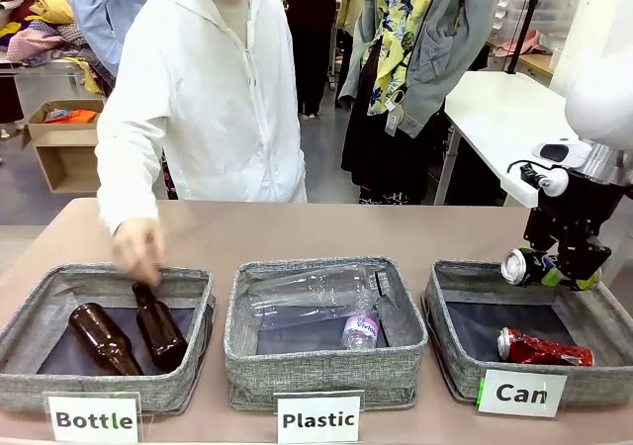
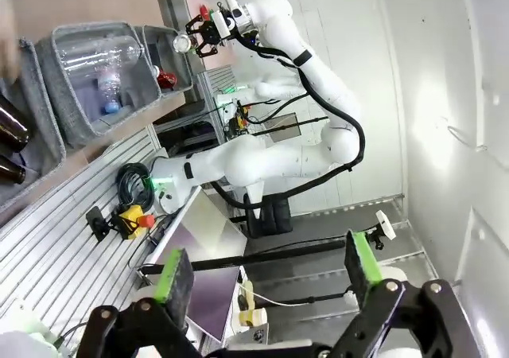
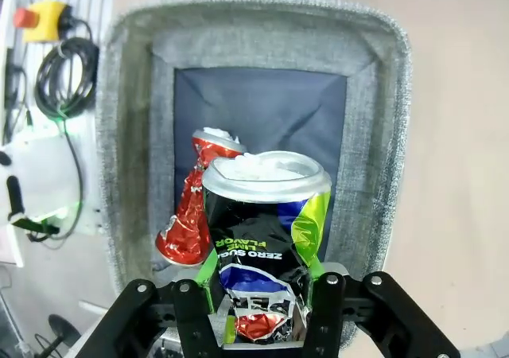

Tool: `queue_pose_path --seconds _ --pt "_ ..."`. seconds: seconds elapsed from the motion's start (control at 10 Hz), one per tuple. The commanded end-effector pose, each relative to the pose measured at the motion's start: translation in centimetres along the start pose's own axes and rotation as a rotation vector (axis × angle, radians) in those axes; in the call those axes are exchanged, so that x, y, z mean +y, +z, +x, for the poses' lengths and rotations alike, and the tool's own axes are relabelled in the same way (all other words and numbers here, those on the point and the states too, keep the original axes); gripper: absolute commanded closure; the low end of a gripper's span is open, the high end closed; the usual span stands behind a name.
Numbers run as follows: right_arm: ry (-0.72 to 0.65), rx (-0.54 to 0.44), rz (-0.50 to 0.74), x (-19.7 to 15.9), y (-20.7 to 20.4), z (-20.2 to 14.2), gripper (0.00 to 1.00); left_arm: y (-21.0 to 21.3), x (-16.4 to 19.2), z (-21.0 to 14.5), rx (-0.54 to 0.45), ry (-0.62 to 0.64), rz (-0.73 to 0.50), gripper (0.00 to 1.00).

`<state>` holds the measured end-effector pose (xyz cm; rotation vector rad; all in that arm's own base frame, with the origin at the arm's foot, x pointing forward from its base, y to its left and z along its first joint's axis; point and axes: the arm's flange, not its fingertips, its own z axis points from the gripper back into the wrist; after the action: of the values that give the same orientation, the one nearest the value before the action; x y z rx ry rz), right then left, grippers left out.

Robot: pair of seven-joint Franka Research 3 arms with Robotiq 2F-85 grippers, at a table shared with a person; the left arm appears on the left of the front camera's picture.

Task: Sort the can waste into the basket.
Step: Pick up the can waste from the table and place it in the right Fabric basket.

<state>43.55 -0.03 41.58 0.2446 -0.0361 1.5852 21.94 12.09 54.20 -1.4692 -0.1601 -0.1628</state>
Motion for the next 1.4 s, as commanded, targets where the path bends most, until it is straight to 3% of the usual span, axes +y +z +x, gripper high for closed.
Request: queue_pose_path --seconds 0.0,0.2,0.6,0.8,1.1,1.2,1.3 --pt "0.025 0.018 -0.004 0.4 -0.4 -0.2 1.0 -0.6 1.1 0.6 0.024 0.004 0.008 0.0" --pt "0.012 0.013 0.012 0.2 -0.5 -0.2 0.01 -0.6 1.3 0.8 0.019 0.006 -0.001 0.0" --pt "-0.037 -0.033 0.033 -0.5 -0.7 -0.4 0.0 -2.2 2.4 1.6 0.047 0.033 0.02 0.0" --pt "-0.182 -0.264 0.135 -1.1 0.4 -0.7 0.0 -5.8 6.1 3.1 0.158 0.147 0.094 0.0" --pt "-0.492 -0.632 0.326 -2.2 1.5 -1.2 0.0 -11.1 10.1 3.6 0.354 0.155 0.243 0.0" --pt "-0.582 -0.714 0.413 -2.7 1.7 -1.4 0.0 -12.0 11.9 4.7 0.361 0.19 0.275 0.0" --pt "-0.683 -0.835 0.595 -3.1 2.3 -1.9 0.0 -12.2 13.7 5.6 0.349 0.225 0.288 0.0"
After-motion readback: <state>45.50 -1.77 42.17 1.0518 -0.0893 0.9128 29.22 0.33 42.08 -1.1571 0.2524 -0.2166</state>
